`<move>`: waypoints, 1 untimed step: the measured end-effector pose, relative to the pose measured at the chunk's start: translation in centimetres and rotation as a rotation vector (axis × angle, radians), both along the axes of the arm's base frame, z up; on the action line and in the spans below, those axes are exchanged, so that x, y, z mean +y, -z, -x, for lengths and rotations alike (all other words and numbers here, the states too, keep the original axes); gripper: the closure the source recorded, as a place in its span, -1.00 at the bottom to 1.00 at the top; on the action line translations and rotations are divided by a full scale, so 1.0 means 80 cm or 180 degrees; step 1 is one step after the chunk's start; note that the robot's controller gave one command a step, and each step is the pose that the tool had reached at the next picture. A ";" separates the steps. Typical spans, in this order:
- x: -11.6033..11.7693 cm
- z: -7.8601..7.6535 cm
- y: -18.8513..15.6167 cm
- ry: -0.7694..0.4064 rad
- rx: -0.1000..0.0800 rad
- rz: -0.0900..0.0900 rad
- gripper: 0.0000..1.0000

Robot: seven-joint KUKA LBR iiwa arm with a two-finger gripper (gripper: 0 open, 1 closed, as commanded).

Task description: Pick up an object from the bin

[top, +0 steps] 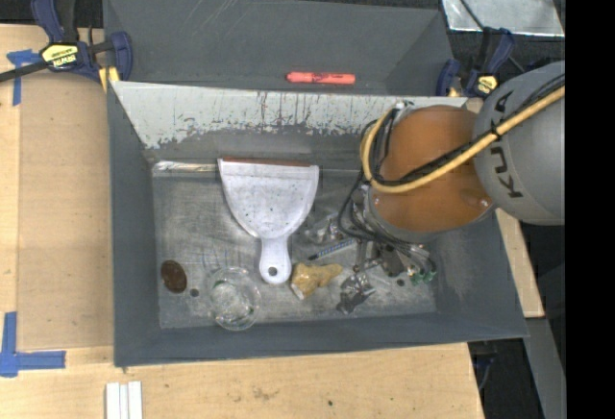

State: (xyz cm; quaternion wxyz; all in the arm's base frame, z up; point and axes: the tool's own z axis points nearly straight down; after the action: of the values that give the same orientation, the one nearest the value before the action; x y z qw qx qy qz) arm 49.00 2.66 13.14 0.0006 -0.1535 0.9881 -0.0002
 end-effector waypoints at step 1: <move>-0.009 0.005 0.047 0.0841 -0.0003 -0.0002 -1.00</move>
Offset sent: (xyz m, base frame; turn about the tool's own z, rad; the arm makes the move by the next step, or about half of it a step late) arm -0.0037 -0.0049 -0.0614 -0.2363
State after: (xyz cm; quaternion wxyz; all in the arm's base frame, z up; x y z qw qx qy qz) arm 48.63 1.94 9.40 0.0011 -0.0221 0.9998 0.0000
